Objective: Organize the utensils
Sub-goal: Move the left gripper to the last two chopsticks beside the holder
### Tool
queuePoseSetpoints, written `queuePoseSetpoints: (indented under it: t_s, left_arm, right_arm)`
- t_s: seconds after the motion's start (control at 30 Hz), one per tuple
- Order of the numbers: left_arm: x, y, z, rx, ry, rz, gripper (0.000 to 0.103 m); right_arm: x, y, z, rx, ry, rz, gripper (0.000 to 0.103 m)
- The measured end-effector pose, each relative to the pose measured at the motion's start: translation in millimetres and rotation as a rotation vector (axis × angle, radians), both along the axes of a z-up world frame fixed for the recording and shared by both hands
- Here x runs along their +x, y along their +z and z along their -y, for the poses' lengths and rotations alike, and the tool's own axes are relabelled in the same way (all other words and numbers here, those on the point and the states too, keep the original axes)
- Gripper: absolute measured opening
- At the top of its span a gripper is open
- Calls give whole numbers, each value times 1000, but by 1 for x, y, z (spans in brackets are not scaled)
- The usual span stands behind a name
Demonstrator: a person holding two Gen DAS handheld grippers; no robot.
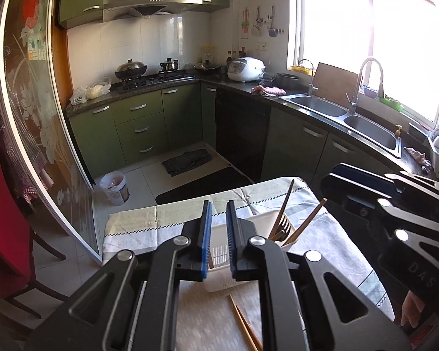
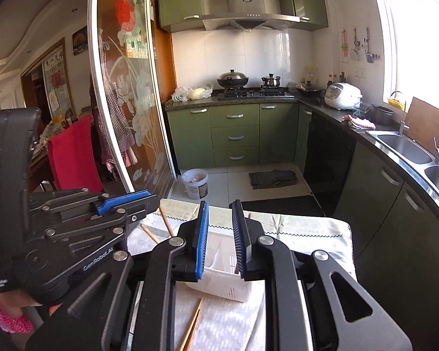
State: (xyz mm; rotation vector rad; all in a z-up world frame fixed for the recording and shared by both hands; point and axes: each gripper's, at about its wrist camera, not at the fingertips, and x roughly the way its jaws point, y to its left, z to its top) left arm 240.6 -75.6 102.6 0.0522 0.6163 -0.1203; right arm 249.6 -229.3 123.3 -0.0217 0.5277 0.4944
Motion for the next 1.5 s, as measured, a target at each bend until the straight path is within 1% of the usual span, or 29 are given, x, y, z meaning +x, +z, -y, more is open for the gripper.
queuePoseSetpoints:
  t_s: [0.07, 0.13, 0.2, 0.23, 0.3, 0.4, 0.5, 0.57, 0.6, 0.67, 0.73, 0.93, 1.0, 1.17, 1.23, 1.4, 1.5]
  left_arm:
    - [-14, 2, -1, -9, -9, 5, 28]
    - [-28, -2, -2, -16, -24, -16, 29]
    - [-41, -14, -1, -23, -41, -64, 31]
    - [-46, -23, -1, -28, -42, -92, 35]
    - [-54, -50, -1, -34, -38, -167, 39]
    - [-60, -101, 1, -55, -40, -300, 39]
    - [-58, -151, 5, -68, -24, -417, 39]
    - [-53, -179, 7, -89, -10, -498, 33]
    - [-51, -190, 11, -91, -4, -521, 32]
    - [-46, -204, 12, -80, 22, -541, 31]
    - [-42, -212, 15, -77, 35, -551, 31]
    - [-30, -222, 22, -61, 45, -576, 30]
    - [-28, -227, 25, -41, 51, -585, 27]
    - [-23, -236, 28, -10, 61, -607, 26]
    - [-21, -237, 29, -2, 62, -615, 26]
    - [-6, -238, 30, 38, 77, -619, 26]
    - [5, -237, 31, 46, 86, -618, 27]
  right_arm:
    - [-27, 3, 12, 26, 6, 30, 20]
    - [-54, -2, 24, 44, 10, 44, 22]
    - [-80, -15, 39, 67, 10, 38, 24]
    - [-91, -26, 47, 76, 5, 28, 27]
    - [-111, -51, 61, 76, -23, 0, 27]
    - [-129, -96, 76, 55, -76, -75, 30]
    - [-131, -139, 90, 79, -98, -197, 30]
    - [-127, -159, 97, 88, -122, -248, 31]
    - [-127, -166, 99, 79, -134, -265, 30]
    - [-127, -176, 105, 80, -152, -283, 30]
    - [-128, -182, 109, 82, -166, -291, 30]
    - [-125, -190, 123, 110, -180, -315, 30]
    - [-124, -190, 124, 115, -182, -318, 30]
    - [-122, -185, 125, 130, -183, -318, 31]
    - [-123, -184, 126, 138, -183, -318, 34]
    - [-124, -184, 125, 145, -174, -321, 34]
    - [-124, -185, 125, 147, -169, -326, 34]
